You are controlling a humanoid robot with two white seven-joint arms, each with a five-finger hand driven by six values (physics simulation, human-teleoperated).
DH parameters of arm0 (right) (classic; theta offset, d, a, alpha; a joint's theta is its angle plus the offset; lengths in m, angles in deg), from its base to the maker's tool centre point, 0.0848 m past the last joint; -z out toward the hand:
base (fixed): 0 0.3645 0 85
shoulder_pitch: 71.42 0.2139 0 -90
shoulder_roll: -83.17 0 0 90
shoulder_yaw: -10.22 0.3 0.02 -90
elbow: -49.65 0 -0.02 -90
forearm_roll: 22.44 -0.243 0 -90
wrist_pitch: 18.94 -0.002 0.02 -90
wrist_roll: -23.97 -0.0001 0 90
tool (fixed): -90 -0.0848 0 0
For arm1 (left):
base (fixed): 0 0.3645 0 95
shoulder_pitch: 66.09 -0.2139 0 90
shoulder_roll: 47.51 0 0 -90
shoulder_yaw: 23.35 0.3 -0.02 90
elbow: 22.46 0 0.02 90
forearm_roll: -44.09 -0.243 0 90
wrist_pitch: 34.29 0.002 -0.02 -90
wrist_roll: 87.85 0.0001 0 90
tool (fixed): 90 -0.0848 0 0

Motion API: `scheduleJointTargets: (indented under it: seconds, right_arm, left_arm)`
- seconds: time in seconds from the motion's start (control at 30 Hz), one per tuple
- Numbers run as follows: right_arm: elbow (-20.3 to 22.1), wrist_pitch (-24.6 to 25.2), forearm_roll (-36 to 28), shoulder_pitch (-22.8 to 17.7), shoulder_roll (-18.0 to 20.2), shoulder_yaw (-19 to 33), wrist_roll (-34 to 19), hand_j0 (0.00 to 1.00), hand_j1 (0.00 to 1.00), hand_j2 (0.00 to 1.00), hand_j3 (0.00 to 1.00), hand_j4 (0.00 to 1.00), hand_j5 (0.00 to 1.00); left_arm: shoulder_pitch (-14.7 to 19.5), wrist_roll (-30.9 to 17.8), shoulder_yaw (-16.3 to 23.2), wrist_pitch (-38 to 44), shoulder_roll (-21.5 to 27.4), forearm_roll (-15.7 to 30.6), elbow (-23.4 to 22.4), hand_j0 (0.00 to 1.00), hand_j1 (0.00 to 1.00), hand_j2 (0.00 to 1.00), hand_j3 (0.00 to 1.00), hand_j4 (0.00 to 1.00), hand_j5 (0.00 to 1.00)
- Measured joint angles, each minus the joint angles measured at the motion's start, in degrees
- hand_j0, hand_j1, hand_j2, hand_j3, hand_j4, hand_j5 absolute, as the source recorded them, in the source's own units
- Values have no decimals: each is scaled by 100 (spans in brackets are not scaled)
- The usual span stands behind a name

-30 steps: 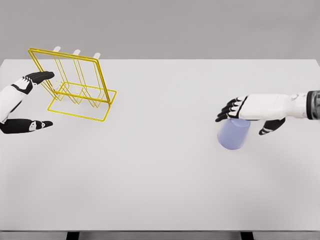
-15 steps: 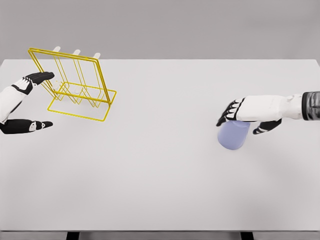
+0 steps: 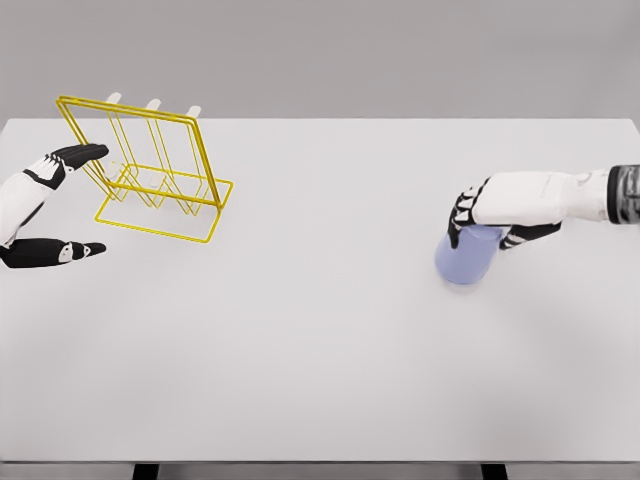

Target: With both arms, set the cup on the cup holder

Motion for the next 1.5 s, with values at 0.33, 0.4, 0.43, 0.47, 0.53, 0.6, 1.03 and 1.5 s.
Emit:
scheduleJointTargets:
  seconds: [0.33, 0.4, 0.43, 0.47, 0.53, 0.6, 1.03, 1.5]
  right_arm:
    - [-180, -1, 10, 290, -870, 21, 0, 51, 51, 51, 51, 51, 51]
    - [-217, -2, 15, 316, -1032, 19, 0, 46, 46, 46, 46, 46, 46]
    - [-226, -2, 17, 360, -1100, 19, -1, 43, 43, 43, 43, 43, 43]
    - [-232, -1, 15, 360, -1164, 17, 0, 43, 43, 43, 43, 43, 43]
    - [-237, -2, 16, 430, -1276, 15, -2, 42, 42, 42, 42, 42, 42]
    - [-242, -5, 24, 483, -1423, 7, -2, 42, 42, 42, 42, 42, 42]
    - [-239, -5, 185, 492, -2526, -223, -3, 43, 43, 43, 43, 43, 43]
    - [-347, -1, 600, 492, -3014, -569, 0, 55, 55, 55, 55, 55, 55]
  left_arm:
    - [0, 0, 0, 0, -6, 0, 0, 100, 100, 100, 100, 100, 100]
    - [0, 0, 0, 0, -6, 0, 0, 100, 100, 100, 100, 100, 100]
    - [0, 0, 0, 0, -6, 1, 0, 100, 100, 100, 100, 100, 100]
    - [0, 0, 0, 0, -6, 1, 0, 100, 100, 100, 100, 100, 100]
    - [0, 0, 0, 0, -6, 1, 0, 100, 100, 100, 100, 100, 100]
    - [0, 0, -1, 0, -6, 1, 0, 100, 100, 100, 100, 100, 100]
    - [0, 0, -1, 0, -6, 1, 0, 100, 100, 100, 100, 100, 100]
    - [0, -1, -5, 0, -6, -10, 0, 100, 100, 100, 100, 100, 100]
